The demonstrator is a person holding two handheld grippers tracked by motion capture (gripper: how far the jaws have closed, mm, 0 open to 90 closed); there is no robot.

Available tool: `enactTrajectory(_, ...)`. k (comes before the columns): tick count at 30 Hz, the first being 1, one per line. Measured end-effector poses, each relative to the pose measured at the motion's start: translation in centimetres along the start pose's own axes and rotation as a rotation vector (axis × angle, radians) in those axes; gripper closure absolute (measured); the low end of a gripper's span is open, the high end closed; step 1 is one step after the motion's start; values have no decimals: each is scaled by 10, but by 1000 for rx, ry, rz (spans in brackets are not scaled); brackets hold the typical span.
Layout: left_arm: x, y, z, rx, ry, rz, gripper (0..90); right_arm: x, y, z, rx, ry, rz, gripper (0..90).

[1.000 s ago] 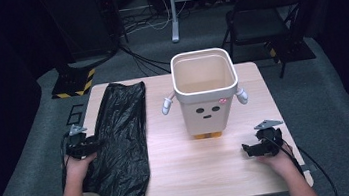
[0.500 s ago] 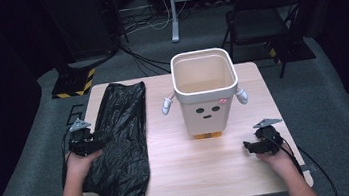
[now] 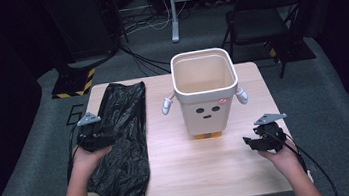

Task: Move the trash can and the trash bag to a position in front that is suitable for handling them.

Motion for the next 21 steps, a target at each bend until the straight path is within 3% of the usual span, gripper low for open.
enactTrajectory(4,13,-1,12,-20,-22,8,456,19,16,4,-3,3,21,396)
enactTrajectory(11,34,-8,31,-66,-66,-5,450,54,37,9,5,-3,114,385)
enactTrajectory(17,50,-16,46,-103,-92,2,423,76,37,16,-24,-32,159,378)
enactTrajectory(21,56,-25,56,-126,-116,-18,414,88,33,21,-27,-54,179,391)
Point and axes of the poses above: each handheld gripper's, and its own axes: y roughly backward along the jaws, x roughly out of its top, z roughly to its right, the point moved 8 cm from there along -y, roughly forward along the jaws, and after that the axes turned 13 degrees about -x, right-handed, at the moved point
